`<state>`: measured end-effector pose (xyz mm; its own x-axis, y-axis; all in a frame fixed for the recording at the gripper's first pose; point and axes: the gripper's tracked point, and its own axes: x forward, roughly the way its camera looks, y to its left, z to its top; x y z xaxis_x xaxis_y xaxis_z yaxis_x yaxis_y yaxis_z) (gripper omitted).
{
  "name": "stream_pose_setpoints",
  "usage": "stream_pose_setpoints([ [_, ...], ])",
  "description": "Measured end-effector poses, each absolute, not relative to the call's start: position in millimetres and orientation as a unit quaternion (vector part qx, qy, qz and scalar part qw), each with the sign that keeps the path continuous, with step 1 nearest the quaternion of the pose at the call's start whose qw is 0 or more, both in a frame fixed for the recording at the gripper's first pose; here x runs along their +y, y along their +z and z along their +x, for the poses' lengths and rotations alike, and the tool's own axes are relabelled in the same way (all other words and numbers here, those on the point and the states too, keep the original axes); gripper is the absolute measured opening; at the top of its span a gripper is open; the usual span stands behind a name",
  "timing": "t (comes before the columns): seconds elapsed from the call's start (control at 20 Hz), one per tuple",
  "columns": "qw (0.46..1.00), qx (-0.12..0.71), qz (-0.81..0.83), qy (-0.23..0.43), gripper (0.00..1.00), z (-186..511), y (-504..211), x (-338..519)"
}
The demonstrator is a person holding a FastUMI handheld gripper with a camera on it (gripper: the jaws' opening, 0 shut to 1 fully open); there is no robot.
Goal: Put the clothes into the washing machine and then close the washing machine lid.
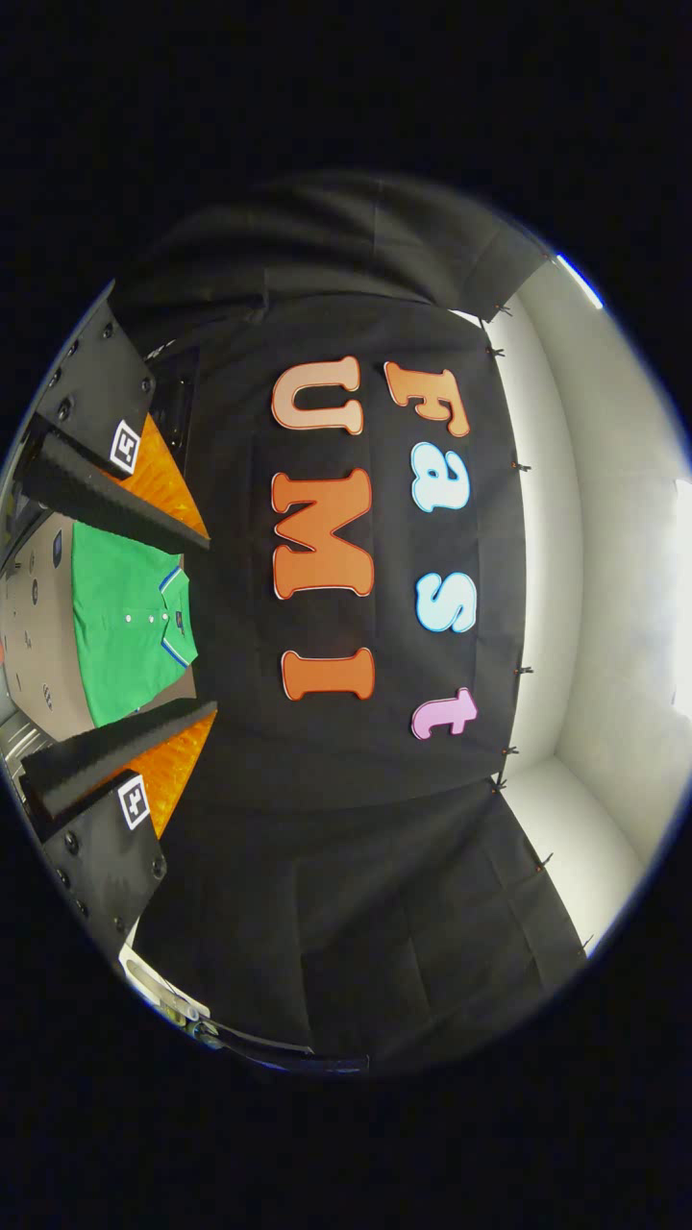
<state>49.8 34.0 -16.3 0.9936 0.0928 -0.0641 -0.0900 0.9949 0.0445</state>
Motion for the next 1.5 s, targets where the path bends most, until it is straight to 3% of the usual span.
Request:
stream_pose_setpoints([
  [0.45,0.979,0.161,0.007,0.125,0.98,166.7,-65.9,78.0],
  [0.85,0.940,0.329,-0.032,0.088,0.98,254.2,-173.3,63.0],
  [1.2,0.855,0.509,-0.042,0.087,0.99,255.5,-250.2,58.3],
  [1.5,0.824,0.558,-0.034,0.096,0.99,255.6,-264.8,55.4],
])
